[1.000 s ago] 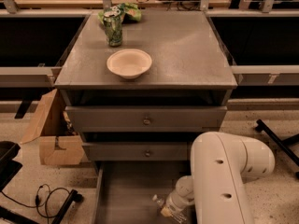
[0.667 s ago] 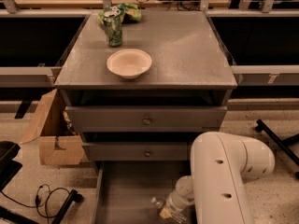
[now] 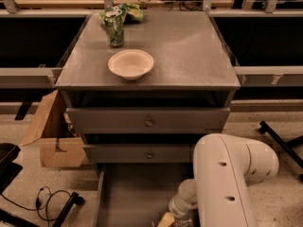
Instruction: Place water bottle into bottom drawer
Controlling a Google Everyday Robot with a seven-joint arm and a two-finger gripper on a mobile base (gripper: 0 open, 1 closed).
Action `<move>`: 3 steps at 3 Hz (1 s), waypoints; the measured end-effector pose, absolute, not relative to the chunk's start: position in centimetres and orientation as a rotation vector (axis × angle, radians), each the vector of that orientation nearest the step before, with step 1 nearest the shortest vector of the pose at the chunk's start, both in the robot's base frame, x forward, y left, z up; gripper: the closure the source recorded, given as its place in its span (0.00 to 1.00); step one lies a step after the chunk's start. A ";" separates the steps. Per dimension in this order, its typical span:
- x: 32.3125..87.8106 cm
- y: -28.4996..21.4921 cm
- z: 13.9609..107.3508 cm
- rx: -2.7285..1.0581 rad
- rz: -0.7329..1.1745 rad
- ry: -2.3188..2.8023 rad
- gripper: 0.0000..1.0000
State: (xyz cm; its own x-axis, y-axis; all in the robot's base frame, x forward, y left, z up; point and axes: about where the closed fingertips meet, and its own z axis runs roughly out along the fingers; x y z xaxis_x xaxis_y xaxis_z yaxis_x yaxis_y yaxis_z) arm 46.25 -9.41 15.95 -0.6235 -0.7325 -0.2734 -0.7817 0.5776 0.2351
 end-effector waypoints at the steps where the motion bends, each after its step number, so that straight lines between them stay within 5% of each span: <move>1: 46.5 -9.6 17.4 -1.267 0.503 2.651 0.00; 3: 41.3 -11.7 28.1 -1.315 0.555 2.632 0.00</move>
Offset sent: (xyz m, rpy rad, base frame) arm -0.0396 -0.0339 0.1721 -0.0070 -0.0223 0.0172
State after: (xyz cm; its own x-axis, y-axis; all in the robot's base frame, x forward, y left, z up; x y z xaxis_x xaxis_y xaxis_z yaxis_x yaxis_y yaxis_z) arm 41.34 -11.74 28.11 -0.6057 -0.7406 -0.2909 -0.7950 0.5483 0.2594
